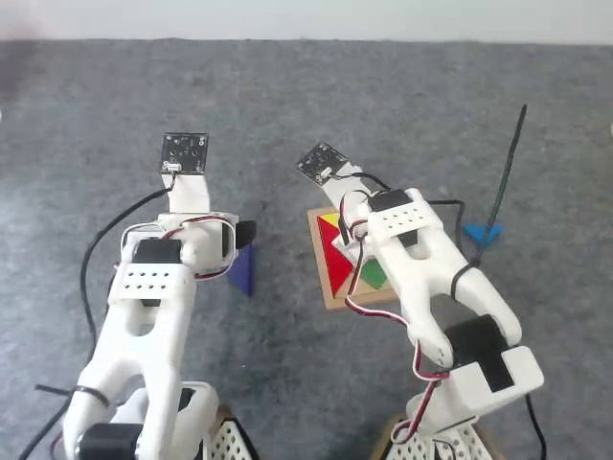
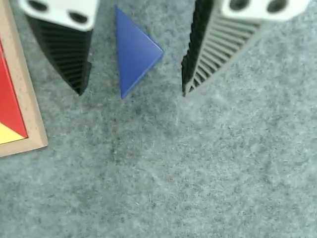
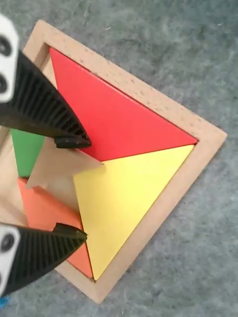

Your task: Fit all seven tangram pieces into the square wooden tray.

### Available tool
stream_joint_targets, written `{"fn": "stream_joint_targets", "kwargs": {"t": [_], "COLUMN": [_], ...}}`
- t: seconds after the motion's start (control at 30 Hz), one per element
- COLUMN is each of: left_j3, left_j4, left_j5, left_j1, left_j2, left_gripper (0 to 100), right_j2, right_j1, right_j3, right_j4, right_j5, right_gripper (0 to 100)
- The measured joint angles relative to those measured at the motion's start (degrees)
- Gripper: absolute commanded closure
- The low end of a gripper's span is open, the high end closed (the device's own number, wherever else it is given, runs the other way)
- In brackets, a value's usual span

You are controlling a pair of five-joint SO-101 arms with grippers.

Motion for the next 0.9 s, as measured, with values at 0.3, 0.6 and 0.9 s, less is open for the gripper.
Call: {"fn": "stream_joint_targets", "kwargs": {"t": [0.3,0.6,0.9], "left_j3": [0.0,0.0,0.0], "left_j4": [0.0,0.0,0.0], "left_j5": [0.0,0.0,0.0], "left_j1": [0.0,0.0,0.0], "left_j2": [0.0,0.0,0.0], "left_gripper": [71,71,71], "right_j2": [0.0,0.0,-4.84], "right_j1": [3.43,5.01,8.97], "right_j3": [0.0,-2.46,-4.04], "right_j4": [-0.09,-0.09,3.16], "right_j5": [0.44,0.44,0.53], "right_gripper": [72.8,72.8,72.8]}}
